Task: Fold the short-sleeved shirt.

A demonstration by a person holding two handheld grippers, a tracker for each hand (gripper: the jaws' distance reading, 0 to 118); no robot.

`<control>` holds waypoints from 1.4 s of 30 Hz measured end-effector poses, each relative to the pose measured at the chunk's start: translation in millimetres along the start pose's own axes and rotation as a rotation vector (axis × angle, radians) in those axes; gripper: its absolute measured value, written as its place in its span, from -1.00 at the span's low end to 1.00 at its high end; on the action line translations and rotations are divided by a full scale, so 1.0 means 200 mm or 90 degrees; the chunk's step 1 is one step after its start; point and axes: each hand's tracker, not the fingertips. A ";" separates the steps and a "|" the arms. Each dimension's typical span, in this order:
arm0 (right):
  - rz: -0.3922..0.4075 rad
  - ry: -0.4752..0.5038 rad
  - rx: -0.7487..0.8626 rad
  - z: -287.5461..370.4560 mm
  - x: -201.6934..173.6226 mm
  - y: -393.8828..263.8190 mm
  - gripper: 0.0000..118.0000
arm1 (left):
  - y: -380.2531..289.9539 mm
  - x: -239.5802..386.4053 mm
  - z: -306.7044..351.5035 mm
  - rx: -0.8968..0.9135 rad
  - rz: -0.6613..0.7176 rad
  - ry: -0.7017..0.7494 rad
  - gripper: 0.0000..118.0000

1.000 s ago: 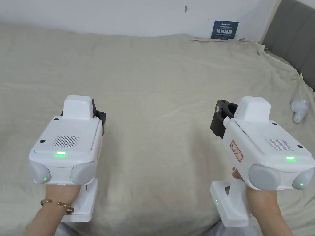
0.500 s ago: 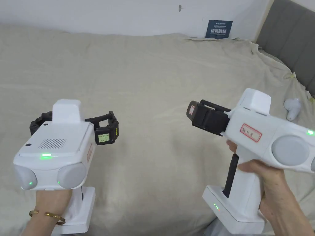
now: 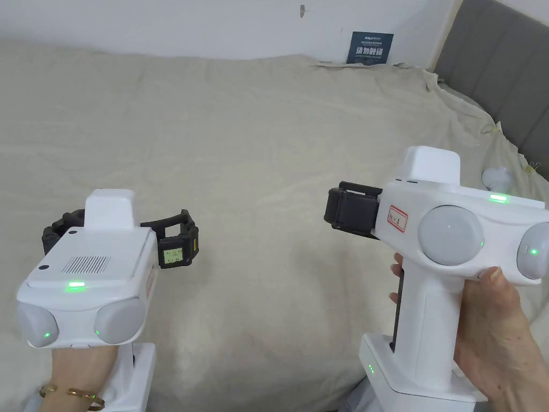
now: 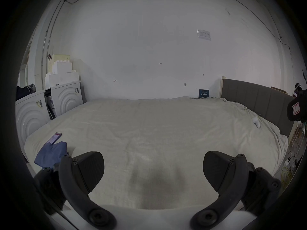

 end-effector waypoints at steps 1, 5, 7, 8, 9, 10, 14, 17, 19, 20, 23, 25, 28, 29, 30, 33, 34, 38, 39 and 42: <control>-0.002 0.004 -0.006 0.00 0.00 0.00 0.99 | 0.00 0.00 0.00 0.000 0.001 0.001 1.00; -0.027 0.014 -0.032 -0.02 0.01 0.01 0.99 | -0.01 0.00 0.01 0.008 0.006 0.006 1.00; -0.037 0.004 -0.025 -0.01 0.00 0.01 0.99 | -0.01 -0.01 0.01 0.007 0.002 0.005 1.00; -0.040 0.003 -0.008 0.00 0.00 0.00 0.99 | -0.02 -0.01 0.00 0.006 0.001 0.006 1.00; -0.033 0.001 -0.004 0.00 -0.02 -0.02 0.99 | -0.02 -0.02 -0.01 0.004 0.003 0.006 1.00; -0.019 0.003 -0.003 0.00 -0.02 -0.02 0.99 | -0.03 -0.02 -0.02 -0.002 0.009 0.005 1.00; 0.030 -0.037 -0.067 -0.06 -0.08 -0.10 0.99 | -0.05 -0.04 -0.06 -0.025 0.041 0.017 1.00; 0.028 -0.013 -0.075 -0.21 -0.08 -0.19 0.99 | -0.09 -0.05 -0.12 -0.039 0.048 0.020 1.00; 0.024 0.021 -0.070 -0.32 -0.07 -0.25 0.99 | -0.12 -0.06 -0.17 -0.057 0.044 0.020 1.00; 0.027 0.029 -0.068 -0.37 -0.08 -0.26 0.99 | -0.13 -0.06 -0.20 -0.066 0.042 0.023 1.00; 0.083 -0.043 -0.036 -0.50 -0.17 -0.26 0.99 | -0.16 -0.07 -0.34 -0.089 0.040 0.023 1.00; 0.117 -0.033 0.026 -0.60 -0.19 -0.26 0.99 | -0.16 -0.06 -0.47 -0.110 0.035 0.028 1.00; 0.134 -0.047 0.024 -0.80 -0.22 -0.22 0.99 | -0.15 -0.08 -0.63 -0.114 0.028 0.030 1.00; 0.139 -0.050 0.019 -0.89 -0.22 -0.20 0.99 | -0.14 -0.08 -0.69 -0.112 0.029 0.032 1.00; 0.136 -0.046 0.022 -0.98 -0.20 -0.19 0.99 | -0.13 -0.10 -0.76 -0.112 0.031 0.037 1.00; 0.133 -0.056 -0.018 -1.24 -0.19 -0.13 0.99 | -0.11 -0.14 -0.98 -0.148 0.038 0.053 1.00; 0.133 -0.059 -0.045 -1.31 -0.18 -0.13 0.99 | -0.11 -0.16 -1.05 -0.165 0.043 0.055 1.00; 0.114 -0.065 -0.096 -1.57 -0.15 -0.12 0.99 | -0.11 -0.24 -1.31 -0.247 0.140 0.075 1.00; 0.093 -0.060 -0.109 -1.62 -0.13 -0.12 0.99 | -0.12 -0.25 -1.36 -0.272 0.155 0.084 1.00; 0.043 -0.069 -0.141 -1.71 -0.10 -0.14 0.99 | -0.22 -0.27 -1.44 -0.316 0.166 0.120 1.00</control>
